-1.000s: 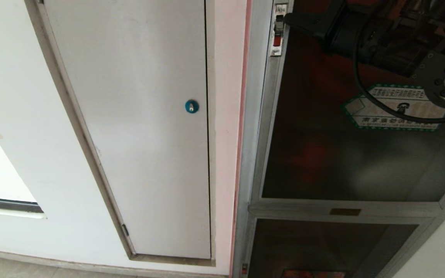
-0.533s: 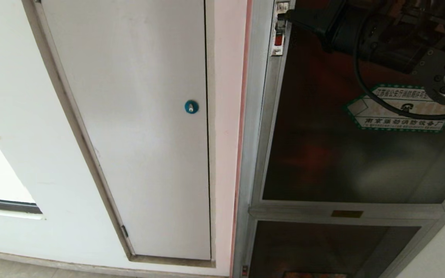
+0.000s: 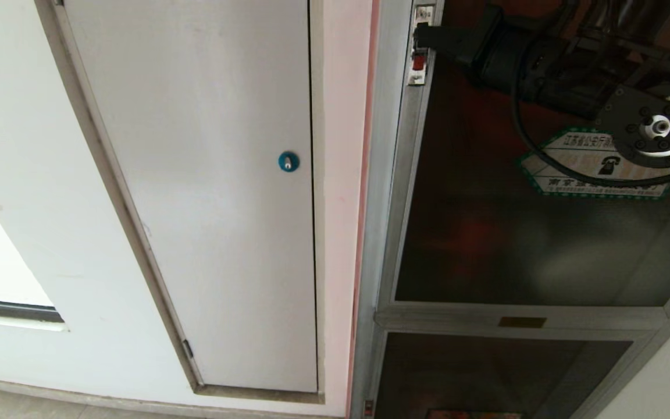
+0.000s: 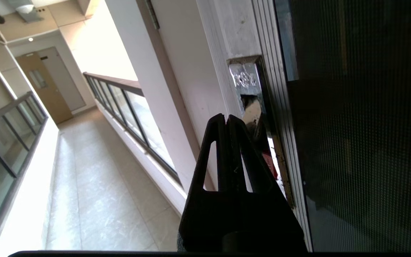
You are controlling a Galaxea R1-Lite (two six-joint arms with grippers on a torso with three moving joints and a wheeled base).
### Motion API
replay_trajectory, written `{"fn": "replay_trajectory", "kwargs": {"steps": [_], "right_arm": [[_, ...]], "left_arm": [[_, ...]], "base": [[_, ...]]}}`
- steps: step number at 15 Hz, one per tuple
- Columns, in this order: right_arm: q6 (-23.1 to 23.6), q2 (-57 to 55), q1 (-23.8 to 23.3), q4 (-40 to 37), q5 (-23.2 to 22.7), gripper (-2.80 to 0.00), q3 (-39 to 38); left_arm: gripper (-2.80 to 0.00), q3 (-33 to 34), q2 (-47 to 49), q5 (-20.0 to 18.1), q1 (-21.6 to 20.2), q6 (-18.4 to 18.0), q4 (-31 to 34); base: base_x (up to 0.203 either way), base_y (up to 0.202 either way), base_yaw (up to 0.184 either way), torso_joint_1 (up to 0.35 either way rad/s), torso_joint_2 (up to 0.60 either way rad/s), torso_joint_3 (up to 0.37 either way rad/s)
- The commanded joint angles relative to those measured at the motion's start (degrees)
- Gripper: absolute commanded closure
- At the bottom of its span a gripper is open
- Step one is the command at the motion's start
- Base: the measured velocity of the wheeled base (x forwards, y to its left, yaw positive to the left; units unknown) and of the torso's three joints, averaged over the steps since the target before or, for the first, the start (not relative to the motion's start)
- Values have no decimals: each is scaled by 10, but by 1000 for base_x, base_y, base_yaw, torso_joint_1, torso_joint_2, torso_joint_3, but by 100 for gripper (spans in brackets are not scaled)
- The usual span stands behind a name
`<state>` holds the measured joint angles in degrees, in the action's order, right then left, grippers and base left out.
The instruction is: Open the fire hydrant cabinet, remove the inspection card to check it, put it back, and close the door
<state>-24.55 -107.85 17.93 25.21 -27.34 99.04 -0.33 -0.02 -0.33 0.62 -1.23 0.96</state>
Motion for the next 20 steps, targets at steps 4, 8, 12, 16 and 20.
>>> {"fn": "replay_trajectory", "kwargs": {"steps": [4,8,12,16,20], "right_arm": [[-3,-15,-5,1,3,0,-3],[-6,-21,-17,3,9,0,-8],[-5,-21,-22,5,8,0,-22],[-3,-29,-22,5,8,0,-23],[-2,-37,-22,5,9,0,-23]], "left_arm": [[0,0,0,0,0,0,0],[0,0,0,0,0,0,0],[0,0,0,0,0,0,0],[0,0,0,0,0,0,0],[0,0,0,0,0,0,0]], "base": [[0,0,0,0,0,0],[0,0,0,0,0,0],[0,0,0,0,0,0],[0,0,0,0,0,0],[0,0,0,0,0,0]]}}
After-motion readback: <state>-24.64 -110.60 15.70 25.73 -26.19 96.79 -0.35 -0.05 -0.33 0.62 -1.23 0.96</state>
